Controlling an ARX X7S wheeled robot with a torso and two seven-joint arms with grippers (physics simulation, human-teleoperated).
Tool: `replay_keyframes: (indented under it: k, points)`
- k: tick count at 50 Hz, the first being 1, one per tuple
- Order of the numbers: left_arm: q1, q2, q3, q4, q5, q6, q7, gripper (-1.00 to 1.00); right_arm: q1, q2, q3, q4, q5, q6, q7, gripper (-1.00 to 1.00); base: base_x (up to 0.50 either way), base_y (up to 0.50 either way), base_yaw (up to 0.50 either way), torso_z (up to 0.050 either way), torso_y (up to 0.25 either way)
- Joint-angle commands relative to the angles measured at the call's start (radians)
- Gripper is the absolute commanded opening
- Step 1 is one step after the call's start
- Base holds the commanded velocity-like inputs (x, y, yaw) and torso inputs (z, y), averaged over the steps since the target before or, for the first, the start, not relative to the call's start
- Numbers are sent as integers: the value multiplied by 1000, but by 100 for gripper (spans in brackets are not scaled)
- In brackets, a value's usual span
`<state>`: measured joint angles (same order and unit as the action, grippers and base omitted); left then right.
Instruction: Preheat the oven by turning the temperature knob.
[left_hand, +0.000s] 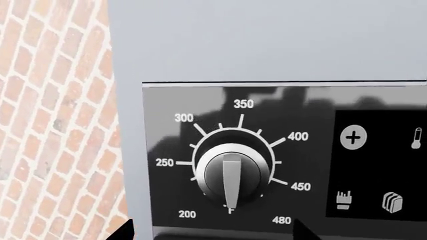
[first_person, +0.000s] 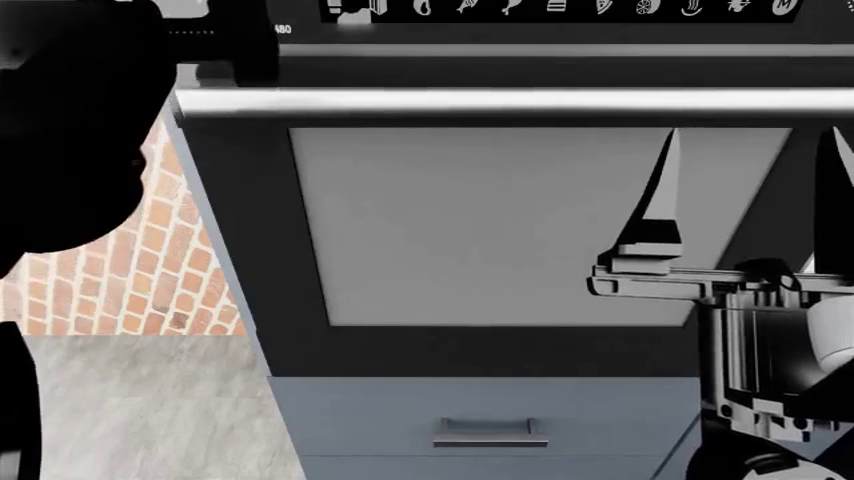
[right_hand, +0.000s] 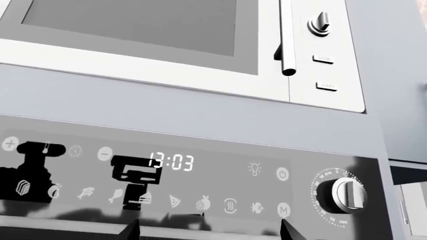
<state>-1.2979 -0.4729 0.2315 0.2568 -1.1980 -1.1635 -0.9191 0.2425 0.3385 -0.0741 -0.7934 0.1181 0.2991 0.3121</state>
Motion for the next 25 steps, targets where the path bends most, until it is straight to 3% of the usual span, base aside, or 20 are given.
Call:
replay_keyframes:
  k: [1, 25]
  points:
    - [-31, 12, 24, -57, 26, 17, 37, 100, -1, 7, 0, -10, 8, 11, 2, 100, 0, 0, 0, 0, 0]
    - [-69, 33, 108, -191, 153, 118, 154, 100, 2, 19, -7, -13, 17, 23, 4, 100, 0, 0, 0, 0, 0]
